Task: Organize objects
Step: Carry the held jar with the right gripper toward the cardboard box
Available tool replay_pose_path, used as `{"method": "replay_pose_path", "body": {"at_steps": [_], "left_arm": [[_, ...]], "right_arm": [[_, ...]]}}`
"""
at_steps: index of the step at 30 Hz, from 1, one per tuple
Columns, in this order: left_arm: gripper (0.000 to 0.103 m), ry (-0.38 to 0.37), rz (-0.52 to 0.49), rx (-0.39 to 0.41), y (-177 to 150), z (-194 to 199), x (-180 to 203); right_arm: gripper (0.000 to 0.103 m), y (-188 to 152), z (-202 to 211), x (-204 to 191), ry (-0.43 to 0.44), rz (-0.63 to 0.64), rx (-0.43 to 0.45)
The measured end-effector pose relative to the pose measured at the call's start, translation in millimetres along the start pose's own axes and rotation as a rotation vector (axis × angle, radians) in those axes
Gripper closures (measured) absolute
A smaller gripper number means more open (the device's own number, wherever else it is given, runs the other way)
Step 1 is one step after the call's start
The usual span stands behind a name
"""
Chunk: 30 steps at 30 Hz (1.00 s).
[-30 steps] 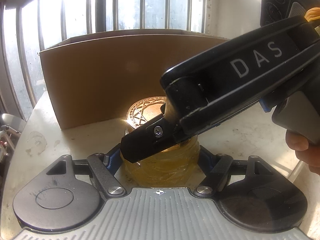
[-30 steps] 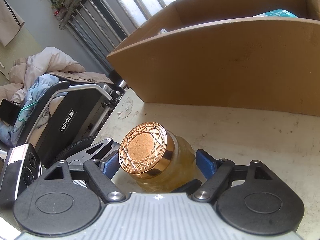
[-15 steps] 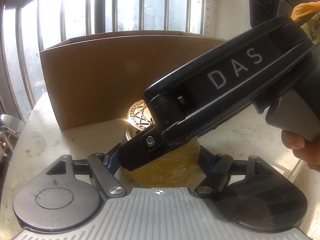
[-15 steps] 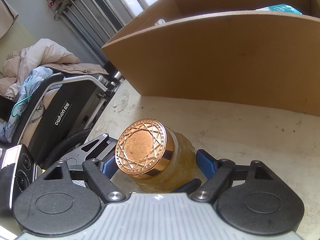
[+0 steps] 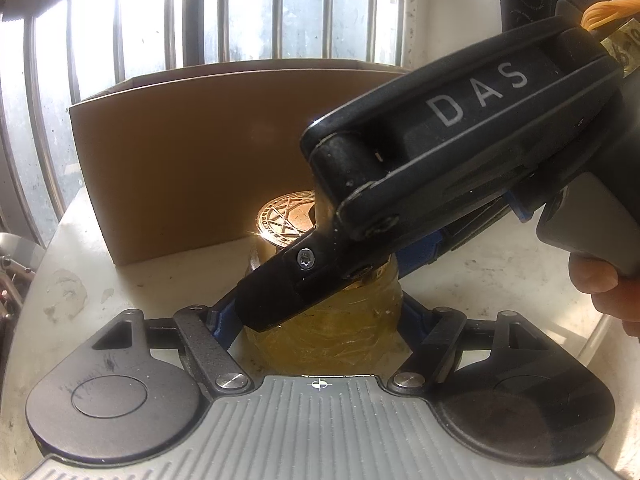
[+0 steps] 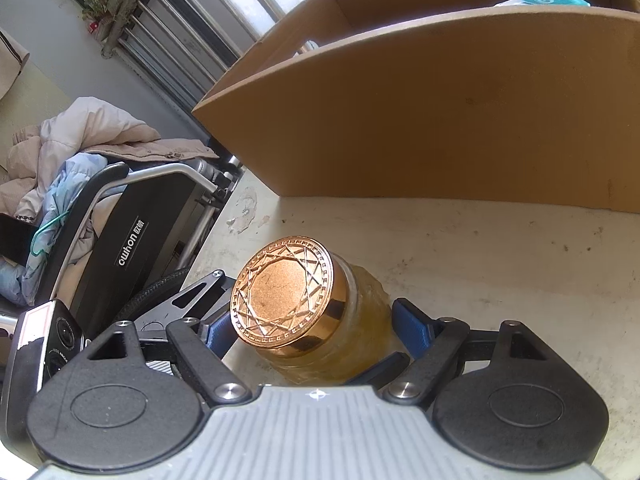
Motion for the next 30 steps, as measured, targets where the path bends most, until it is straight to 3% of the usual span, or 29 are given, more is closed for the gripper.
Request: {"method": "replay_pose_path", "body": {"at_steps": [7,30], "left_arm": [[0.028,-0.007,0.025,0.006,-2,12,3],[0.027,-0.016,-0.015,0.047,45,11,15]], "right_arm": [[0.02,0,3,2,0.002,-0.024,0.013],[0.02,1,47,-5,-0.017,-0.018,0.106]]}}
Point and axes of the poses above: each gripper's, at about its wrist camera, not at the fingertips, and z roughly against the way its jaws point, x to its right, y to its top, the point moved 3 cm from there along -z, roughly the way its jaws point, and after that the axes turned 6 degrees about y, right-handed, at the moved point
